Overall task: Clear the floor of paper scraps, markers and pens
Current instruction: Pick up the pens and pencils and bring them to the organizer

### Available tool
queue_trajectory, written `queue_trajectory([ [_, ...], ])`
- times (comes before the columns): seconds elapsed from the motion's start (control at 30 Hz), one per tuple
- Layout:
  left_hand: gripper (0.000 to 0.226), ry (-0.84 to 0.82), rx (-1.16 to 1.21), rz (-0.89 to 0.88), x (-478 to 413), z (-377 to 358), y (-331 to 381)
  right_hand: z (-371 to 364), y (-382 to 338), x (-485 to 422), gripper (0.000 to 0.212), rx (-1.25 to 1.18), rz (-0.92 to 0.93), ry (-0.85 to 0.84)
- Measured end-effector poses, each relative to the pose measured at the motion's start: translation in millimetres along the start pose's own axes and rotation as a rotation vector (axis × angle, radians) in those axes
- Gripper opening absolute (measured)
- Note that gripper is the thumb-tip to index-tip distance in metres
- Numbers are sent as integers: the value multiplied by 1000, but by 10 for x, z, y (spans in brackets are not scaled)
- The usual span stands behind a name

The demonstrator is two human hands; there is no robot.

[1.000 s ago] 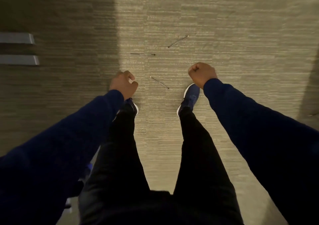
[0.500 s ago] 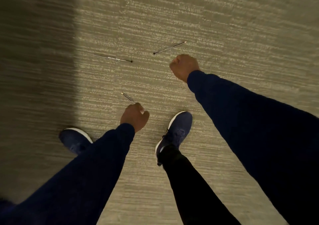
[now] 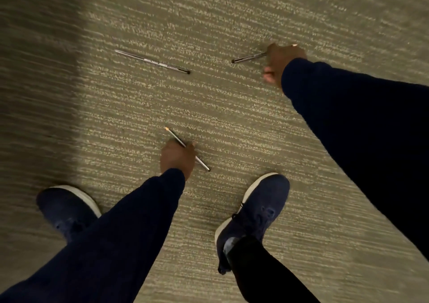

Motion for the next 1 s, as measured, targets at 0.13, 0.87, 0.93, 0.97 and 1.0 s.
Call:
queue_trajectory([
  [0.13,11,29,56,-141,36,112,163,-43,-110,-110,29,136,167,88],
  [0.87,27,147,607,176,-1081,1015,1115,-528,-213,1509,28,274,851,-38],
  [0.93,20,78,677,144,-897,1158,1095,-463,-278,1706,30,260,839,-46],
  [0.97,20,33,712,158,-798,1235,1064,-429,-320,1825,31,255,829,-53],
  [1.0,18,-10,744,171,-695,1330,1030,-399,-366,1957,31,241,818,-66],
])
Point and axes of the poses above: each hand's wrist, its own x-axis away from the middle knuckle, its own z-axis out of the back of the hand, y = z × x, the point moved 9 cm from there along -x, towards the middle knuckle, and after that the axes turned 14 degrees about y, right-handed, at the moved point
